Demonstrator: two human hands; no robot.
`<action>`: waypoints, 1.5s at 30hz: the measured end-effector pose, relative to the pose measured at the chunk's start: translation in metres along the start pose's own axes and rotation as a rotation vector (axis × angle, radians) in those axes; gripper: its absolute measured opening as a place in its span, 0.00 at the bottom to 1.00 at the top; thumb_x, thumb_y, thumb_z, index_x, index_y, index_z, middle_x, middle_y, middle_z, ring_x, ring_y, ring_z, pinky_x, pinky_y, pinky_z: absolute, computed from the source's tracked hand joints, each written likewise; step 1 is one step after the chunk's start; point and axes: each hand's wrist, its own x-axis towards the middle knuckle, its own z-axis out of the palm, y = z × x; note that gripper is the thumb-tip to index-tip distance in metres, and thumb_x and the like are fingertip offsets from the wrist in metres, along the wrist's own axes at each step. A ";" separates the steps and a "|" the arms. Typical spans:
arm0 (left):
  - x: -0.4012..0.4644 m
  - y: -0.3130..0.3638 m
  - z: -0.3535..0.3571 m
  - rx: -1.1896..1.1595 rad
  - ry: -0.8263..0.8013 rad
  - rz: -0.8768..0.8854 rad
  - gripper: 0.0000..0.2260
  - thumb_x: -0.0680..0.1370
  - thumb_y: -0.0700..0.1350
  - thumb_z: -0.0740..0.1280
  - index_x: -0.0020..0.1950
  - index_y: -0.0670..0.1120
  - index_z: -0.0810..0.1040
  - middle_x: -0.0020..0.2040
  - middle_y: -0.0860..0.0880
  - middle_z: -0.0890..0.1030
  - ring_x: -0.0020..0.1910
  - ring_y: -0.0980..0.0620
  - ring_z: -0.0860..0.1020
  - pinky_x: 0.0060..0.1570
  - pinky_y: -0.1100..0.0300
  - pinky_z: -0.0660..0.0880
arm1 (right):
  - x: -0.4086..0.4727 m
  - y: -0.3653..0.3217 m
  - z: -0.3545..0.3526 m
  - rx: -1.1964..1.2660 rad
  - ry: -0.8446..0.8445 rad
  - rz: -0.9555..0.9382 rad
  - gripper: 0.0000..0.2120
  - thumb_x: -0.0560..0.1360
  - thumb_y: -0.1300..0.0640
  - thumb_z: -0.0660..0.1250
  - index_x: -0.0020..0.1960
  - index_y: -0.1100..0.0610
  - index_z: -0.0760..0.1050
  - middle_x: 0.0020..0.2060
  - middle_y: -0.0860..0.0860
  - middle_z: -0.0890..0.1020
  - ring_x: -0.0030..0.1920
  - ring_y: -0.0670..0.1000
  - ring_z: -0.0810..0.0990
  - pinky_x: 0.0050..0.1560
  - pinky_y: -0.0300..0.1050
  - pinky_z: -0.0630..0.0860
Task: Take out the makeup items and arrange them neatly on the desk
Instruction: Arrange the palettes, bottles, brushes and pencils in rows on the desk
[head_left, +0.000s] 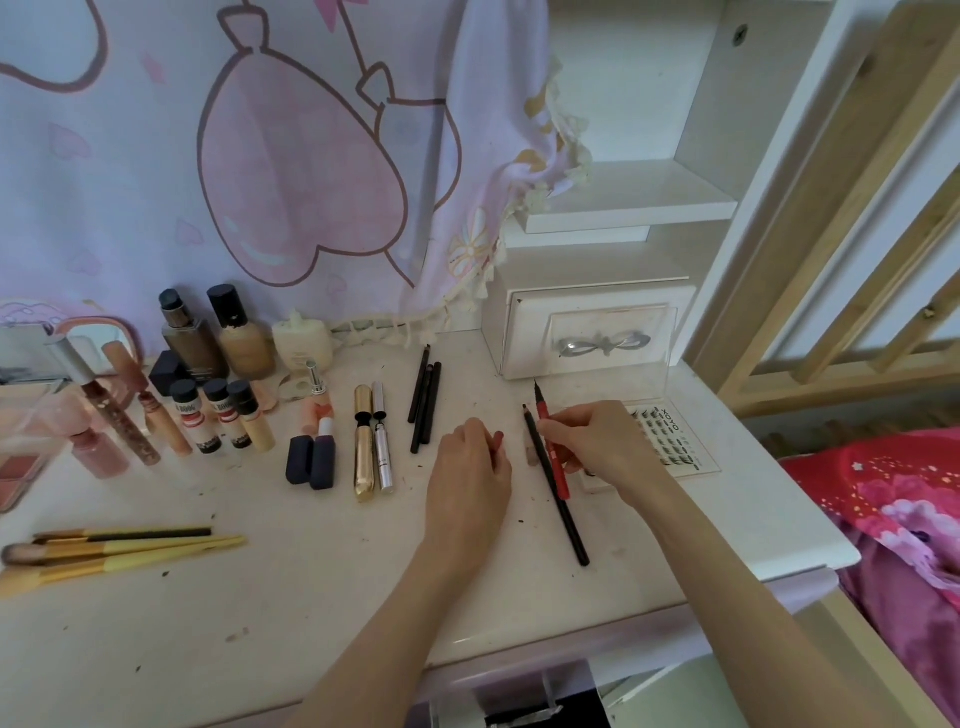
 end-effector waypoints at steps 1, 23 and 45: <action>0.000 0.000 0.000 0.006 0.012 -0.001 0.10 0.79 0.45 0.60 0.40 0.46 0.63 0.37 0.50 0.69 0.38 0.52 0.67 0.35 0.60 0.64 | 0.003 -0.001 0.002 -0.027 -0.007 -0.002 0.05 0.73 0.59 0.68 0.40 0.57 0.81 0.25 0.46 0.80 0.21 0.38 0.75 0.25 0.28 0.70; -0.001 -0.010 -0.007 -0.062 -0.089 0.077 0.08 0.77 0.38 0.63 0.54 0.43 0.79 0.48 0.48 0.76 0.50 0.51 0.70 0.50 0.68 0.64 | 0.011 0.008 0.022 -0.800 -0.027 -0.443 0.12 0.76 0.64 0.58 0.52 0.62 0.80 0.51 0.55 0.81 0.55 0.55 0.76 0.59 0.47 0.69; -0.021 -0.027 -0.032 0.108 -0.191 0.332 0.16 0.80 0.41 0.57 0.67 0.42 0.71 0.66 0.45 0.71 0.66 0.48 0.68 0.65 0.63 0.59 | 0.000 0.020 0.015 -0.758 -0.120 -0.568 0.20 0.81 0.55 0.55 0.72 0.54 0.64 0.74 0.50 0.61 0.73 0.49 0.58 0.71 0.37 0.50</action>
